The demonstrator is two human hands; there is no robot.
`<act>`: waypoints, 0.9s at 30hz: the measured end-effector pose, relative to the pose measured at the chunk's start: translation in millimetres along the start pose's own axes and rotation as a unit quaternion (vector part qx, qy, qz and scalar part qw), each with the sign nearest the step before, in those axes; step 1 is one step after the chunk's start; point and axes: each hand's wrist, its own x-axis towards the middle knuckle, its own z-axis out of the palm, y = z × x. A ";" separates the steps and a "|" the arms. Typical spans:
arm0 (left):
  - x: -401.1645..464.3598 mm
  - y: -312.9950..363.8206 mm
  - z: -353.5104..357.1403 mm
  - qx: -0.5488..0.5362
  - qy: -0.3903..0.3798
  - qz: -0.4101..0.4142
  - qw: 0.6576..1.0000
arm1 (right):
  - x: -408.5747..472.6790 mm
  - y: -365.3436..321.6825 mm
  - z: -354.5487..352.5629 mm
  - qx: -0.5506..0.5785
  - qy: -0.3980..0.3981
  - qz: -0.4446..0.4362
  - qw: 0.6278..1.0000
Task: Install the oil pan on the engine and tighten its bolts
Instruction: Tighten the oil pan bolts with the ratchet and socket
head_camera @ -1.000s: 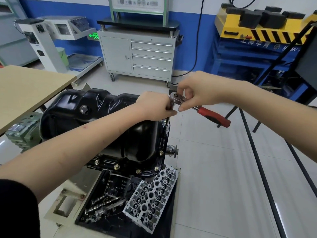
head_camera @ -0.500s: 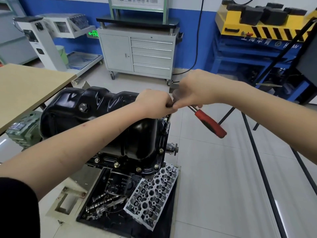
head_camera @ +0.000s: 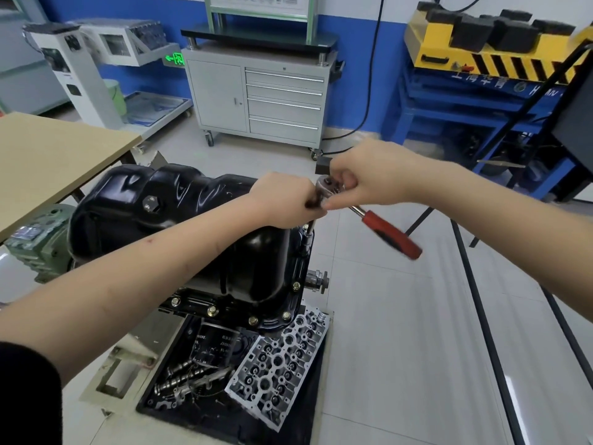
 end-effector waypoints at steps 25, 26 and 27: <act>-2.8 4.1 -2.1 -0.008 -0.037 -0.031 0.999 | 3.3 -3.0 9.4 -0.015 0.063 -0.039 0.997; -2.9 4.5 -2.1 -0.020 -0.027 -0.038 0.999 | 1.8 -0.6 8.6 0.001 0.046 -0.019 0.999; -3.0 4.6 -2.6 -0.040 -0.020 -0.045 0.998 | 0.2 2.1 7.5 0.011 0.027 -0.006 1.000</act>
